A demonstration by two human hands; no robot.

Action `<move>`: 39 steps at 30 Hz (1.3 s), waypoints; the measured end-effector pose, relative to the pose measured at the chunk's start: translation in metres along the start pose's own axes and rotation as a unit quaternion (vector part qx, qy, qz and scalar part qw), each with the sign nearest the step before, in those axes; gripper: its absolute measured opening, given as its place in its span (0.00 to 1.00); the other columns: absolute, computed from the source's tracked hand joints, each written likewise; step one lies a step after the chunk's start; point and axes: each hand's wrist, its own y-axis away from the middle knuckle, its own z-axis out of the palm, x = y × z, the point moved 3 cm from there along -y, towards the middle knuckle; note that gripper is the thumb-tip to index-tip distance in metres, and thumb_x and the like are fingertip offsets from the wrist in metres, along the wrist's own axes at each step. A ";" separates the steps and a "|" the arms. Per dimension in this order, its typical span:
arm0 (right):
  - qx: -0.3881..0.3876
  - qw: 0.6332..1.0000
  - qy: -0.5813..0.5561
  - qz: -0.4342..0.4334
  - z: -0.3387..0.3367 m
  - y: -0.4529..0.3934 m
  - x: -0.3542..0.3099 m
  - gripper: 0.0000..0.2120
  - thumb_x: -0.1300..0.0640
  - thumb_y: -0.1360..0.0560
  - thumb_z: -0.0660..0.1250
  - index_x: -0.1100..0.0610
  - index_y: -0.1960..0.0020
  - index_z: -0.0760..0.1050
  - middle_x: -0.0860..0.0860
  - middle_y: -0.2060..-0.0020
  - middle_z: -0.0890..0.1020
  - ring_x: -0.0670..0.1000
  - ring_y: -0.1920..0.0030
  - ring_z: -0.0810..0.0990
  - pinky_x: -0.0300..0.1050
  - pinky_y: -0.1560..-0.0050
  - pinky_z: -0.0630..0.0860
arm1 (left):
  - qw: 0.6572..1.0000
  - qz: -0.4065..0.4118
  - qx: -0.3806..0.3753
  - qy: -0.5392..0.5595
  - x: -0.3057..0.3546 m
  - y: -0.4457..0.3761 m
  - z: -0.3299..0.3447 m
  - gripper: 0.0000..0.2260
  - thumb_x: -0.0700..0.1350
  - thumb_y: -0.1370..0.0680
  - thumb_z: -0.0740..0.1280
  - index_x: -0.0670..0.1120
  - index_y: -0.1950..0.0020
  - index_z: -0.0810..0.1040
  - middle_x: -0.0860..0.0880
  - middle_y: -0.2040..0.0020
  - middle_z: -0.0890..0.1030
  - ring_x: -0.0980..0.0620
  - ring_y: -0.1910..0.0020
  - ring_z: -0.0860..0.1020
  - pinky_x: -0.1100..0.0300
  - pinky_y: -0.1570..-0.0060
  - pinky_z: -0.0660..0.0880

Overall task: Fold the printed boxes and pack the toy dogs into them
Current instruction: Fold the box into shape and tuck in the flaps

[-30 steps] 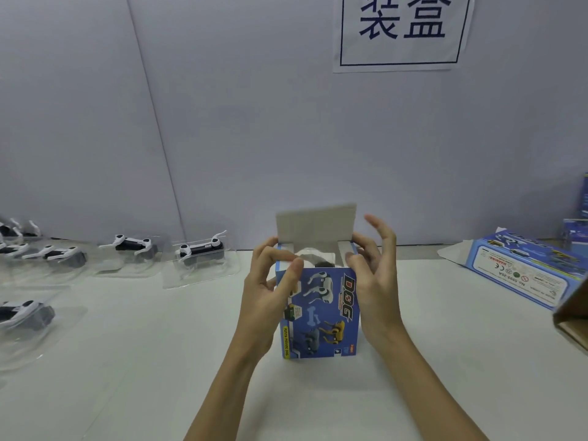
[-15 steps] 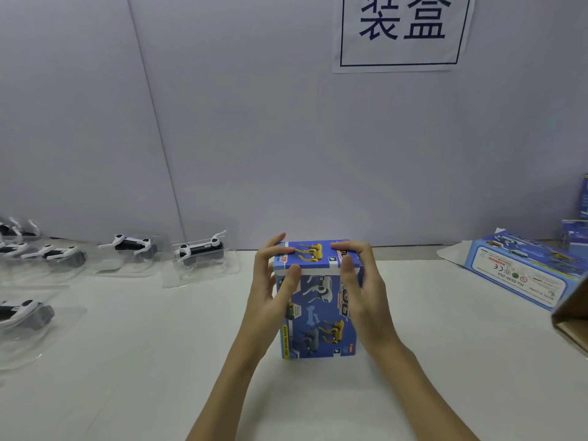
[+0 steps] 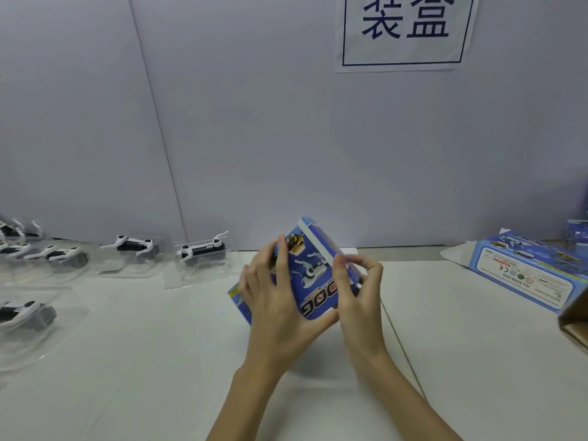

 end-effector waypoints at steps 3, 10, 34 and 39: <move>-0.065 0.996 0.029 0.060 0.001 -0.005 0.011 0.17 0.41 0.24 0.65 0.49 0.42 0.69 0.48 0.49 0.85 0.48 0.48 0.87 0.39 0.62 0.82 | 0.999 0.023 -0.001 -0.023 -0.010 -0.003 -0.007 0.51 0.71 0.32 0.71 0.44 0.18 0.61 0.46 0.23 0.65 0.45 0.23 0.62 0.38 0.25 0.61; -0.098 0.986 0.117 0.071 -0.016 -0.018 0.017 0.21 0.41 0.27 0.65 0.57 0.46 0.69 0.49 0.50 0.86 0.49 0.51 0.88 0.41 0.60 0.84 | 0.986 0.126 -0.097 -0.053 -0.022 -0.005 -0.005 0.51 0.71 0.33 0.74 0.47 0.18 0.64 0.45 0.22 0.68 0.44 0.20 0.63 0.37 0.20 0.54; -0.128 0.977 0.167 -0.017 -0.008 -0.013 0.015 0.25 0.42 0.22 0.61 0.37 0.25 0.68 0.49 0.40 0.83 0.50 0.44 0.86 0.50 0.54 0.86 | 0.990 0.093 -0.018 -0.107 -0.007 -0.003 -0.010 0.51 0.72 0.38 0.75 0.50 0.21 0.63 0.45 0.30 0.65 0.43 0.30 0.64 0.30 0.32 0.67; -0.146 0.976 0.159 -0.026 -0.011 -0.014 0.012 0.22 0.45 0.20 0.63 0.38 0.26 0.71 0.47 0.38 0.81 0.51 0.38 0.83 0.49 0.52 0.86 | 0.989 0.090 -0.014 -0.120 -0.007 -0.002 -0.011 0.49 0.72 0.37 0.74 0.53 0.21 0.65 0.44 0.30 0.66 0.42 0.31 0.65 0.32 0.33 0.66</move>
